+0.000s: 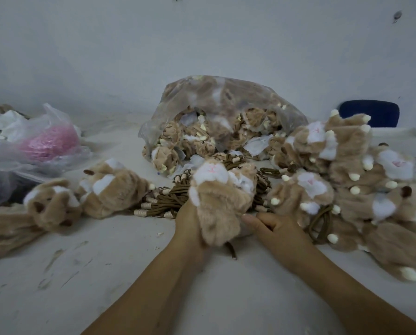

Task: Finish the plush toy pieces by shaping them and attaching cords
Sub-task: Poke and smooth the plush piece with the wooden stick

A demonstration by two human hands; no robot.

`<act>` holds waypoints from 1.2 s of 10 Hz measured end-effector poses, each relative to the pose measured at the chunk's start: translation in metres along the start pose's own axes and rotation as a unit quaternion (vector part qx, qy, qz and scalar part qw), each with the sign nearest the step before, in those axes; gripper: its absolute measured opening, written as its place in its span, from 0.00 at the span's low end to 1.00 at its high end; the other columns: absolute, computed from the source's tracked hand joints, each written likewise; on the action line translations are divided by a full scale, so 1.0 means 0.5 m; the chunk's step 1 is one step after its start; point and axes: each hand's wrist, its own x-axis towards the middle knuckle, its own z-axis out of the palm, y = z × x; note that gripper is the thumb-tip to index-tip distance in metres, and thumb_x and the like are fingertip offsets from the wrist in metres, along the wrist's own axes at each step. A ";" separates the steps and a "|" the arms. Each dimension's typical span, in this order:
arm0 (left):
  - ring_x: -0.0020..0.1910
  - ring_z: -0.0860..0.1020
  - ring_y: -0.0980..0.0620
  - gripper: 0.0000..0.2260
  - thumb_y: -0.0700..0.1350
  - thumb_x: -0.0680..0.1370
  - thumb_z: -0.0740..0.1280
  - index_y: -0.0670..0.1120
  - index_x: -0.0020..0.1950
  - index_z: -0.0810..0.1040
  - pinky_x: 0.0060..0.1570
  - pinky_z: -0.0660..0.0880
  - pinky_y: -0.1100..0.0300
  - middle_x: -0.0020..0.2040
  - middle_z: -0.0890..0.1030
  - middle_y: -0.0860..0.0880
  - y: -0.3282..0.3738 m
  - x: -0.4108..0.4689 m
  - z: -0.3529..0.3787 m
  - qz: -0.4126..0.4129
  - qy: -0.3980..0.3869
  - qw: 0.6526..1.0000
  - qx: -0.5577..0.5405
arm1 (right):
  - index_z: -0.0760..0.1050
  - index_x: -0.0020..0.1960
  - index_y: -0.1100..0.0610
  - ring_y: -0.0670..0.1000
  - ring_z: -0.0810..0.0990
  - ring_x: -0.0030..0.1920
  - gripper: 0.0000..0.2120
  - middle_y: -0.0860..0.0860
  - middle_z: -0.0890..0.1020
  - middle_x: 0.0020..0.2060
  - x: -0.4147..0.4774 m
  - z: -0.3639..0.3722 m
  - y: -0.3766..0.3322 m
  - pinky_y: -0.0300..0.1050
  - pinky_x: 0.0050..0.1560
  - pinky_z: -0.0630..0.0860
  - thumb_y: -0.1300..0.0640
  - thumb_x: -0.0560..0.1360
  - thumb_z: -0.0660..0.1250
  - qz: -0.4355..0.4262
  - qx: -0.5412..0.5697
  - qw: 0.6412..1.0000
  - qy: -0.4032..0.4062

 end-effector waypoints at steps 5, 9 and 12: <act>0.52 0.82 0.61 0.17 0.60 0.73 0.71 0.63 0.61 0.75 0.45 0.78 0.68 0.53 0.83 0.61 0.017 -0.032 -0.001 0.099 -0.251 0.961 -0.058 | 0.73 0.33 0.59 0.42 0.67 0.24 0.33 0.53 0.71 0.23 0.010 -0.012 0.022 0.37 0.26 0.63 0.28 0.68 0.55 0.003 -0.038 0.999 0.037; 0.28 0.80 0.65 0.16 0.37 0.84 0.53 0.45 0.42 0.76 0.29 0.75 0.71 0.27 0.81 0.57 0.021 -0.031 -0.004 -0.055 -0.235 0.963 -0.120 | 0.68 0.29 0.56 0.40 0.65 0.25 0.27 0.43 0.67 0.22 0.005 -0.016 -0.002 0.33 0.27 0.61 0.32 0.69 0.59 -0.032 -0.011 0.999 0.019; 0.54 0.73 0.75 0.16 0.64 0.81 0.54 0.55 0.58 0.73 0.47 0.69 0.80 0.56 0.77 0.62 0.021 -0.039 -0.005 0.067 -0.180 0.981 -0.018 | 0.71 0.31 0.60 0.43 0.64 0.23 0.32 0.46 0.66 0.21 0.013 -0.007 -0.008 0.37 0.26 0.63 0.29 0.67 0.55 0.025 -0.013 0.998 0.051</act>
